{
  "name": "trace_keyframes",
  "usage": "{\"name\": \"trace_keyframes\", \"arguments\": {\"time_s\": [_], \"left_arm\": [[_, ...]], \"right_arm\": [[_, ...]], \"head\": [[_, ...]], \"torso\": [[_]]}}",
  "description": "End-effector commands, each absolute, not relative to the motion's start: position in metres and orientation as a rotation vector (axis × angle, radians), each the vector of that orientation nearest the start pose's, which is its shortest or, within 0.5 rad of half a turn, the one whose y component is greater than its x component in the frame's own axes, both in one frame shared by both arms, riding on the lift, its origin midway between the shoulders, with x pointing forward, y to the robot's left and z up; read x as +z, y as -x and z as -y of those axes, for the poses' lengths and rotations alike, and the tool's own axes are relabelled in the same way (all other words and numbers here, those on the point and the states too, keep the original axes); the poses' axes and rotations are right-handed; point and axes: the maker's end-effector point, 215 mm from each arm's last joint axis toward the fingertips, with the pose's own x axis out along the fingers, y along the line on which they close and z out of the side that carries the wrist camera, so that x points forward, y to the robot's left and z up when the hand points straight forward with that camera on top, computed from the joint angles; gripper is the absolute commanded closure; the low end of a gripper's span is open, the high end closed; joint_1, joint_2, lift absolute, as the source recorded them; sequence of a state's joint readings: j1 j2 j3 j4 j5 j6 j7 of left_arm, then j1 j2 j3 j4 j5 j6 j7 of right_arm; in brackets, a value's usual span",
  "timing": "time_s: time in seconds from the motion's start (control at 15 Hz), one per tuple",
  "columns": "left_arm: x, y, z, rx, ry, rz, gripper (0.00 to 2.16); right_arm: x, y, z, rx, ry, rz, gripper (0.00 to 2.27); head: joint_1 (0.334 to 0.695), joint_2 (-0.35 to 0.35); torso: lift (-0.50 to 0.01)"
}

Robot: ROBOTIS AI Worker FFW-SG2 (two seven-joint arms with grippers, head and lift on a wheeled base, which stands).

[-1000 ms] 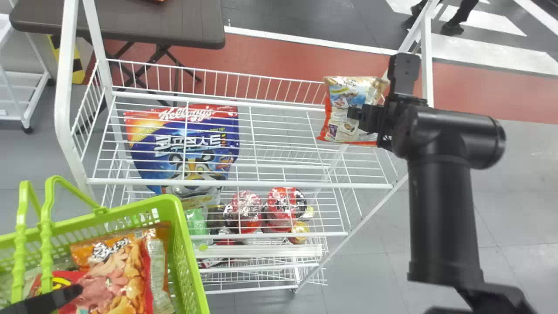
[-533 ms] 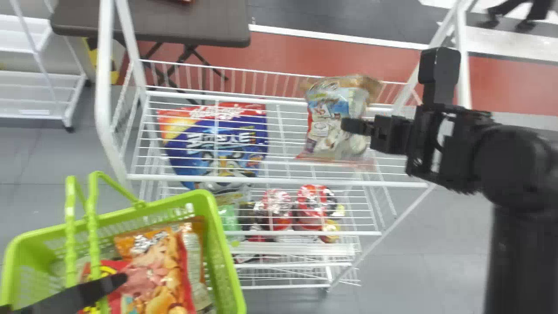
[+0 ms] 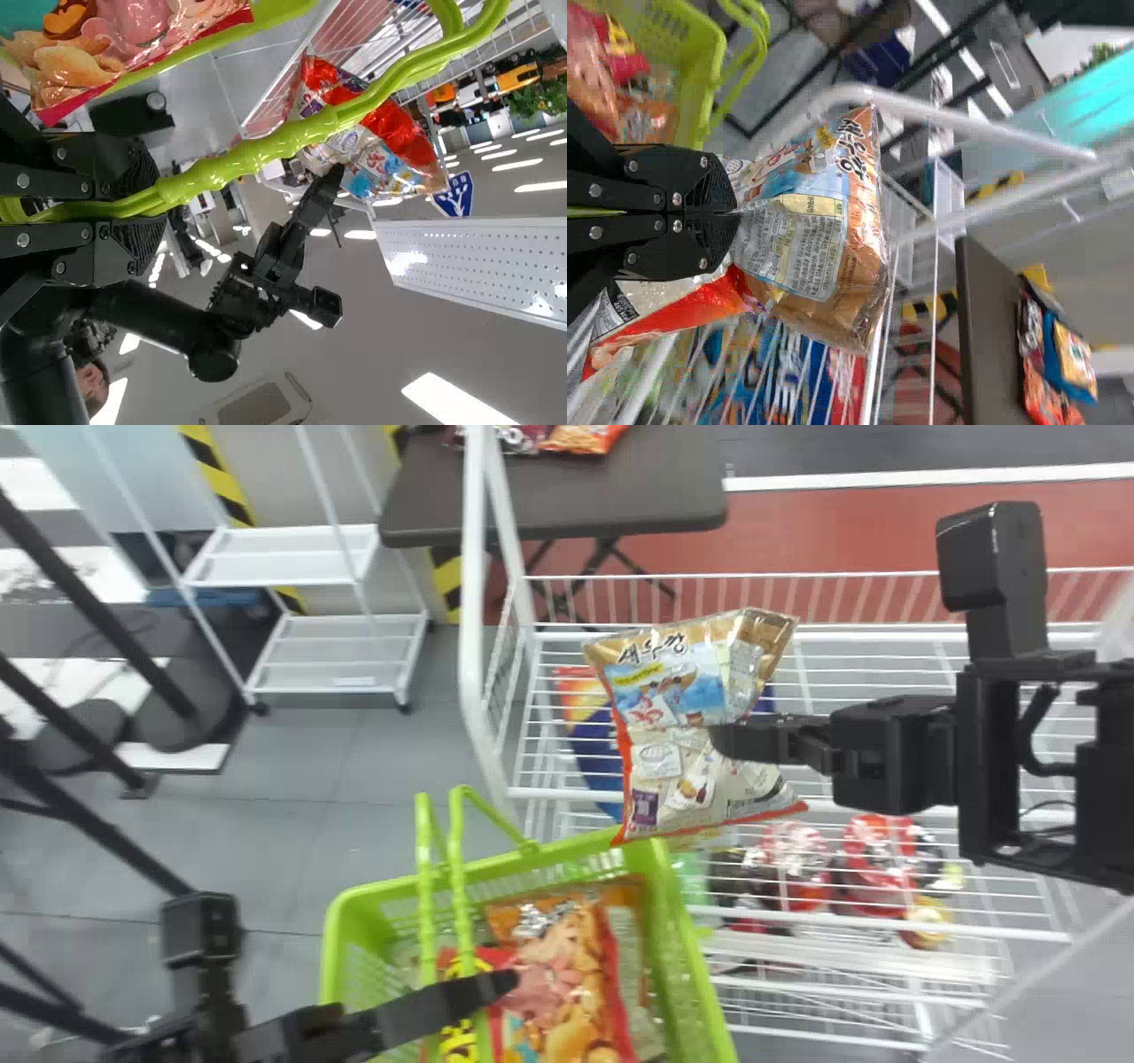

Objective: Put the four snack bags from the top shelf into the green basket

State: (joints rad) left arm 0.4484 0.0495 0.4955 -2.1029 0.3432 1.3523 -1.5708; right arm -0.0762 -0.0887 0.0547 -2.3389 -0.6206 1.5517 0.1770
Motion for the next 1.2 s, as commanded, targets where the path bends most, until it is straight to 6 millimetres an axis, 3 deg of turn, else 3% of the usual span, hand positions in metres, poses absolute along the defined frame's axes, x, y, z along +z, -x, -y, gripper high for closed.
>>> {"name": "trace_keyframes", "arguments": {"time_s": [0.0,0.07,0.27,0.53,0.87,1.13], "left_arm": [[-0.348,-0.247,-0.177,-1.093,1.11,-0.639,2.15],[-0.348,-0.247,-0.177,-1.094,1.111,-0.638,2.15],[-0.347,-0.247,-0.179,-1.091,1.113,-0.633,2.15],[-0.344,-0.25,-0.18,-1.094,1.107,-0.623,2.15],[-0.32,-0.282,-0.179,-1.138,1.067,-0.551,2.15],[-0.312,-0.282,-0.176,-1.154,1.086,-0.545,2.15]], "right_arm": [[-0.302,-0.389,-0.01,0.904,-0.225,-0.769,2.25],[-0.3,-0.382,-0.021,0.948,-0.241,-0.778,2.25],[-0.292,-0.375,-0.037,1.025,-0.289,-0.799,2.25],[-0.312,-0.376,-0.035,1.008,-0.292,-0.85,2.25],[-0.328,-0.365,-0.042,1.032,-0.306,-0.905,2.25],[-0.344,-0.358,-0.051,1.042,-0.295,-0.953,2.22]], "head": [[0.695,0.222],[0.695,0.28],[0.695,0.35],[0.695,0.35],[0.695,0.35],[0.695,0.35]], "torso": [[0.0],[0.0],[0.0],[0.0],[0.0],[0.0]]}}
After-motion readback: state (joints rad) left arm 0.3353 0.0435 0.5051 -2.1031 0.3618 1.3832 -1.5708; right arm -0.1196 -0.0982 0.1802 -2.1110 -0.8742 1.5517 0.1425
